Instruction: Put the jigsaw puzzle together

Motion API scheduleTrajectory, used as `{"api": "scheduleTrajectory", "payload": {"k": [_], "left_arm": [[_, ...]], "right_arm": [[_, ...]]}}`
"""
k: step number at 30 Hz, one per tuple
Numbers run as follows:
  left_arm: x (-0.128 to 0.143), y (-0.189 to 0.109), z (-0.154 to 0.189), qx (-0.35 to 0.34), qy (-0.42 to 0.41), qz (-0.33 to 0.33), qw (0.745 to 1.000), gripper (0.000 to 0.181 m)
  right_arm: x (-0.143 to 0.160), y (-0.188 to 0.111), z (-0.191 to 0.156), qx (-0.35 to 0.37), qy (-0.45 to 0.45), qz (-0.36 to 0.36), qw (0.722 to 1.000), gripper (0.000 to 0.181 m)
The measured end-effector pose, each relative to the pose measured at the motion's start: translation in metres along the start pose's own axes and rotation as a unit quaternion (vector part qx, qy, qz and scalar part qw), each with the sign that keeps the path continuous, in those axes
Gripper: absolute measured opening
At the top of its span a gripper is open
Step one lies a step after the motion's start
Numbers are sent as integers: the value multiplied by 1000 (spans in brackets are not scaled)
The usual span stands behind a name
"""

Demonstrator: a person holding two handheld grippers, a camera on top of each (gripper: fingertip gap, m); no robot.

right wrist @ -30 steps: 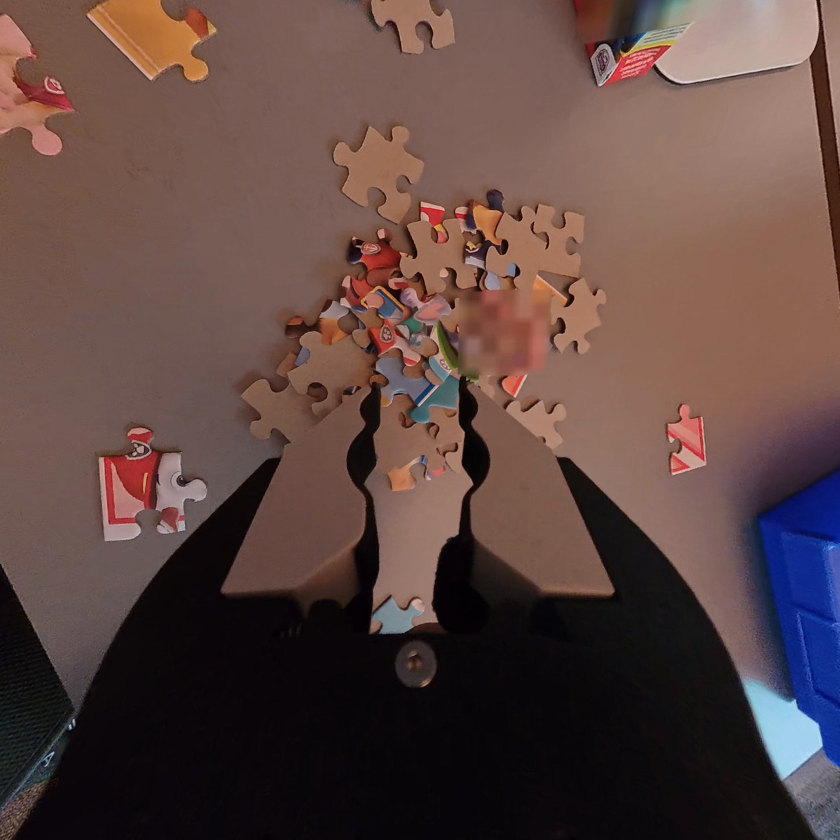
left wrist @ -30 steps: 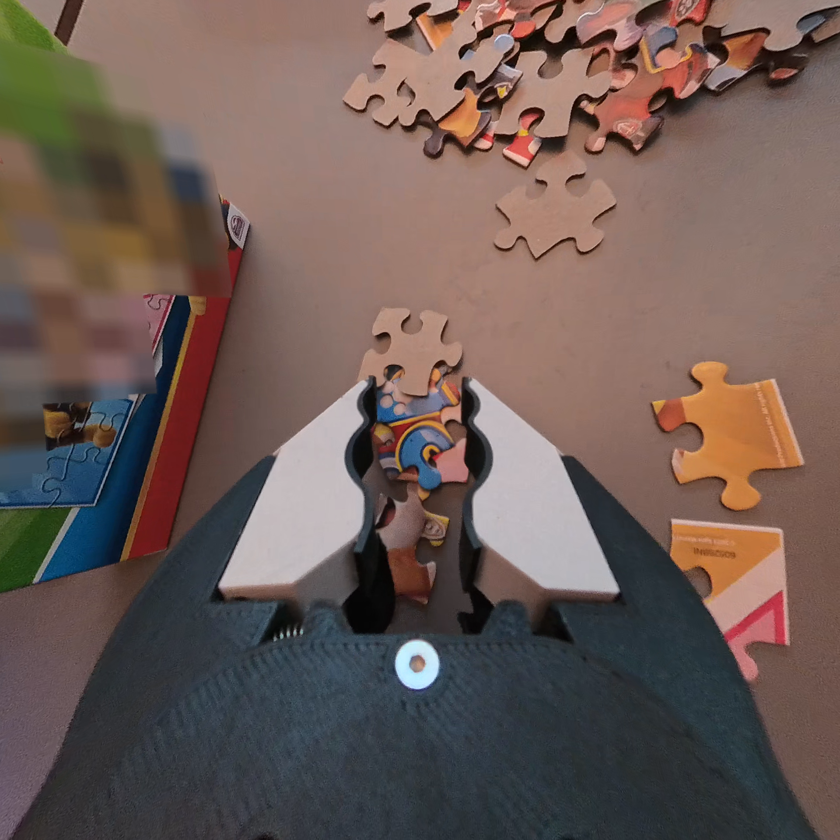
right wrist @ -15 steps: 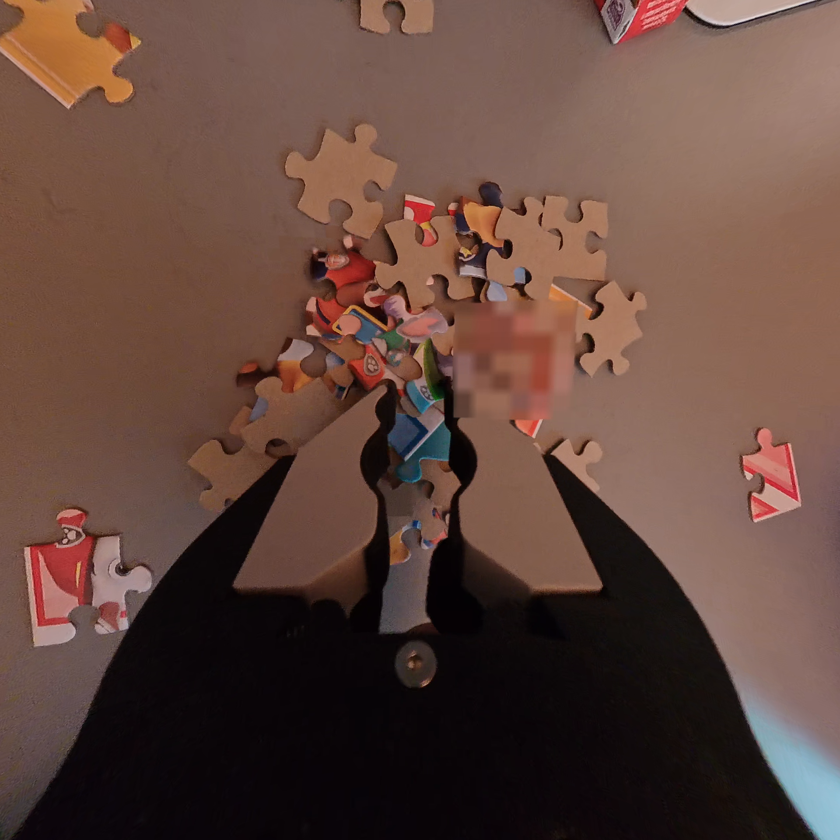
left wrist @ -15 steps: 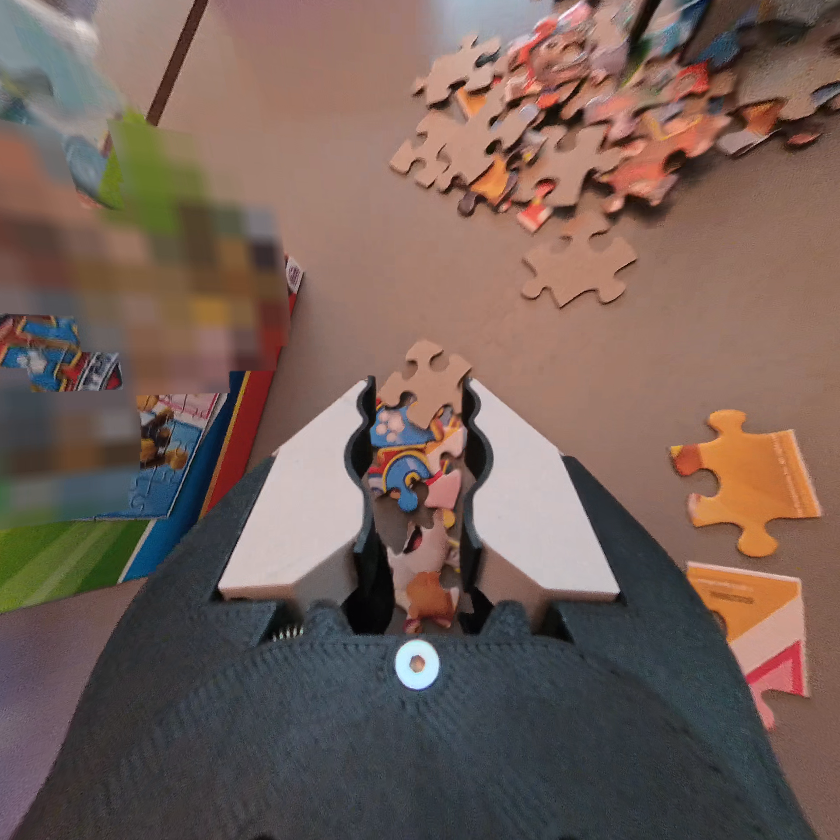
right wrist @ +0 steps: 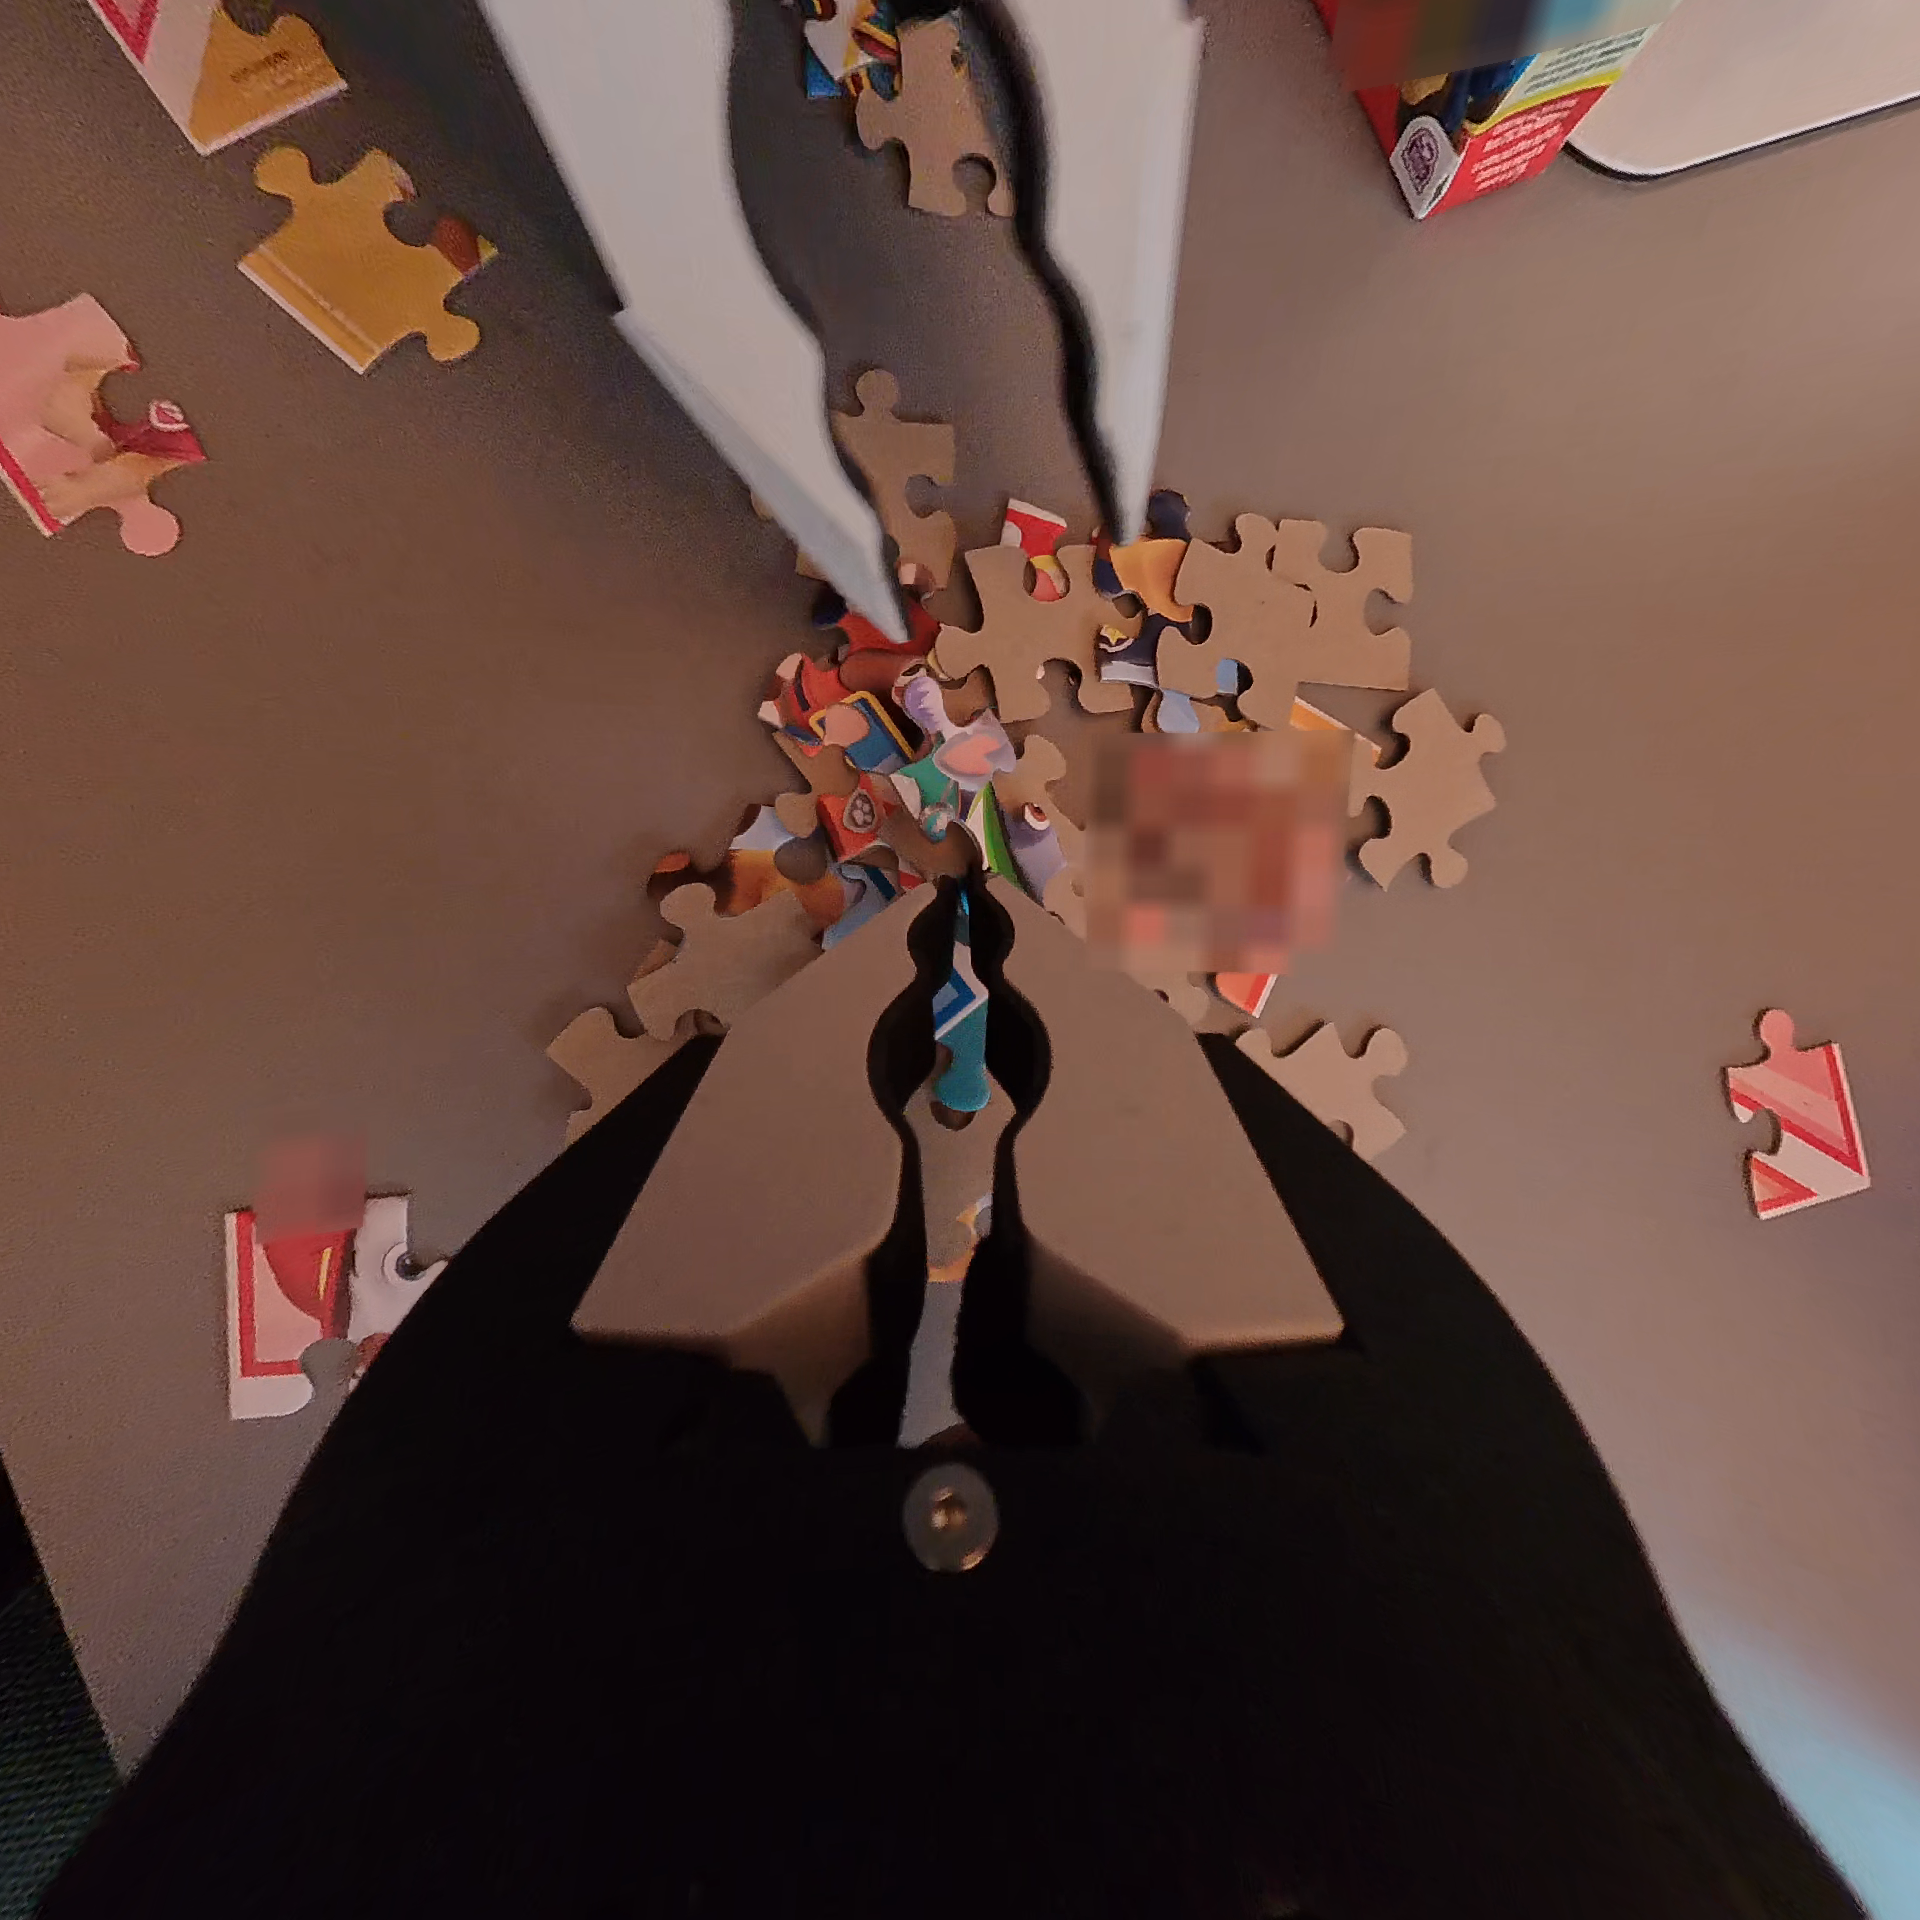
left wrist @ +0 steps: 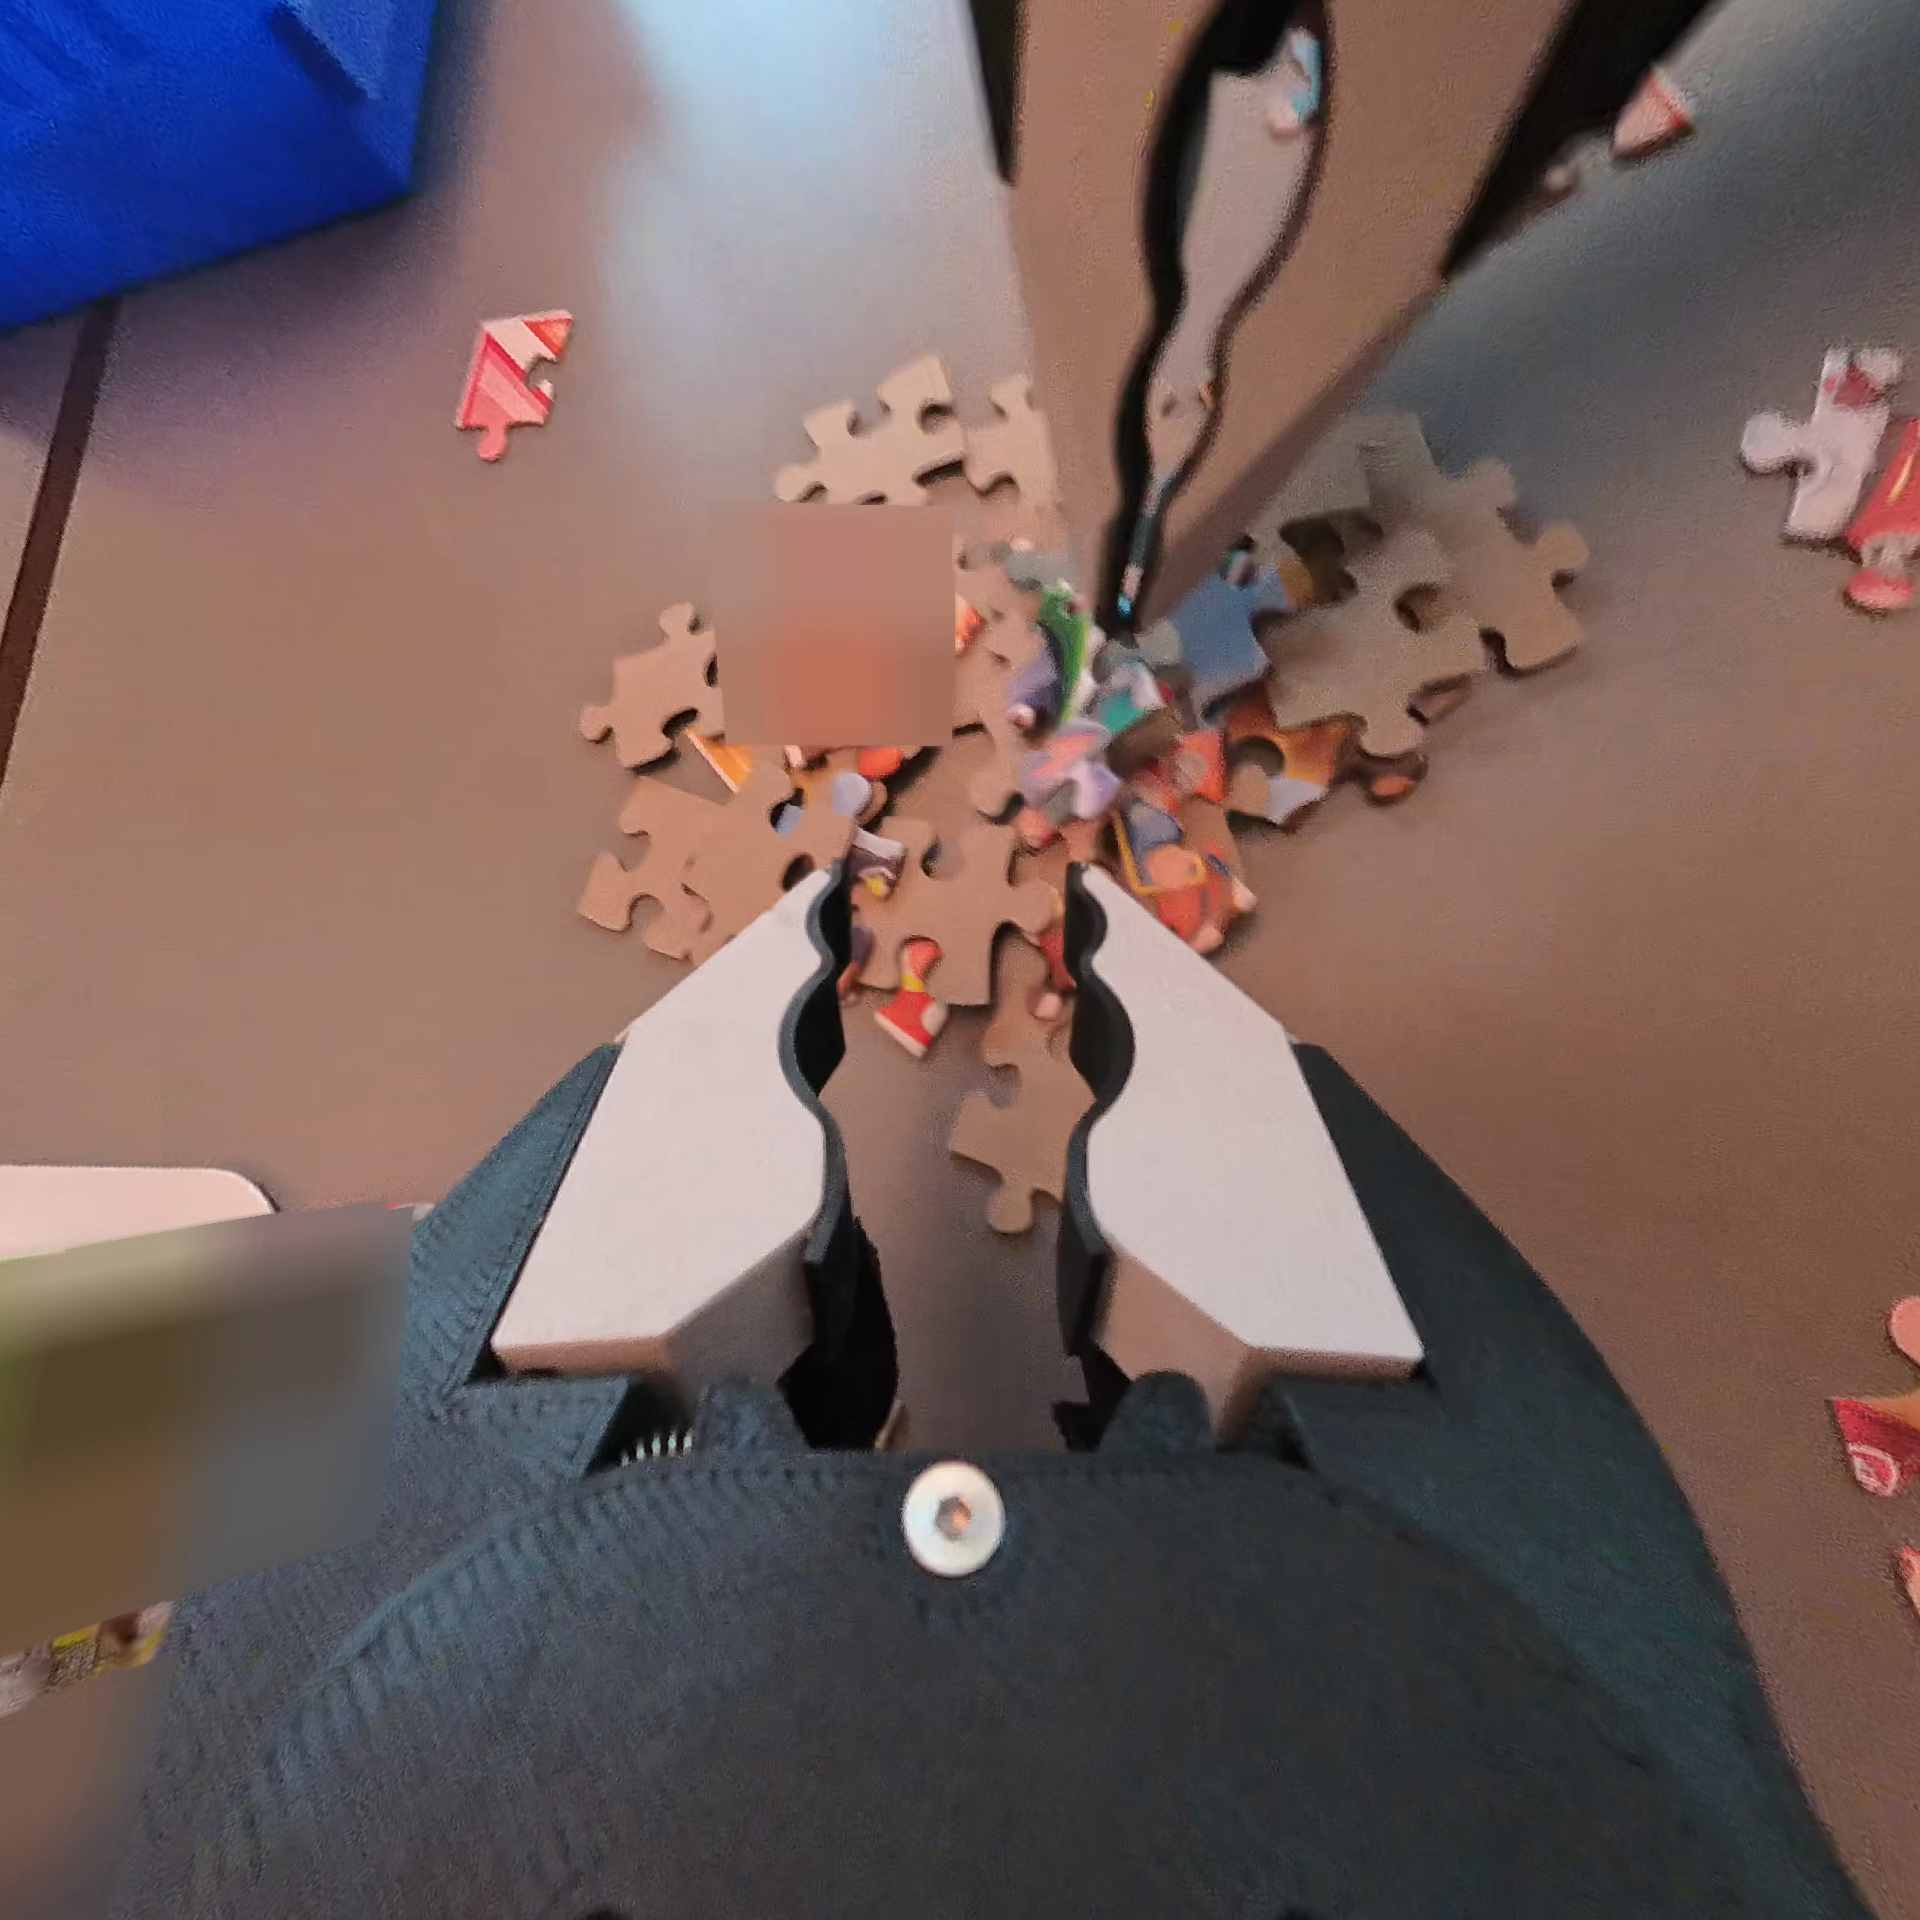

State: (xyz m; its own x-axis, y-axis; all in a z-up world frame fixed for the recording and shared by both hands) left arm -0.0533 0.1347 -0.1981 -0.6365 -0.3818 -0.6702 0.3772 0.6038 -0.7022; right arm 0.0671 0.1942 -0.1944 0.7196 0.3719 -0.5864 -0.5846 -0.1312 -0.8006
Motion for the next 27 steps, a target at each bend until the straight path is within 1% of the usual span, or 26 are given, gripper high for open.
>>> {"api": "scheduleTrajectory", "payload": {"k": [2, 3, 5, 7, 9, 10, 14, 18, 21, 22, 24, 27], "left_arm": [[-5, 0, -14, 8, -25, 18, 1000, 41], [-5, 3, -21, 8, -32, 11, 999, 43], [1, 17, -30, 17, -38, -33, 999, 55], [8, 31, -36, 23, -38, -65, 997, 57], [8, 36, -38, 48, -67, -59, 995, 51], [8, 36, -40, 48, -73, -51, 995, 44], [7, 35, -37, 36, -59, -35, 997, 27], [5, 25, -36, 11, -53, -6, 999, 7], [3, 11, -38, 4, -70, 25, 997, 2], [2, 4, -39, 4, -81, 38, 996, 2], [3, -11, -39, 28, -124, 72, 989, 2], [15, -36, -47, 45, -193, 110, 974, 1]], "right_arm": [[0, -1, -2, 0, -3, 3, 1000, 0], [0, 0, -3, -1, -3, 3, 1000, 0], [0, 2, -4, -2, -5, 4, 1000, 0], [0, 3, -5, -2, -6, 6, 1000, 0], [0, 3, -6, -3, -4, 10, 1000, 0], [0, 2, -6, -3, -4, 11, 1000, 0], [3, 1, -5, -8, 2, 21, 1000, 0], [2, 1, -5, -8, 1, 25, 1000, 0], [1, 1, -5, -8, 0, 28, 1000, 0], [1, 0, -6, -9, 0, 29, 1000, 0], [0, -1, -6, -10, 1, 32, 999, 0], [-3, -2, -7, -15, 3, 40, 999, 0]]}}
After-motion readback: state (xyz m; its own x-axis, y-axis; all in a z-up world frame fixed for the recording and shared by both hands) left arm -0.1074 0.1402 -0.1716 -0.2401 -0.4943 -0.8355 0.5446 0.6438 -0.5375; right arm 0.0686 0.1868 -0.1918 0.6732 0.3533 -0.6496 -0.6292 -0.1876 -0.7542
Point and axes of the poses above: each gripper's, where its closed fingertips meet, y out along the fingers, x out of its underside, z = x × y across the jaws, the point moved 7 cm from there along -y, back along the fingers
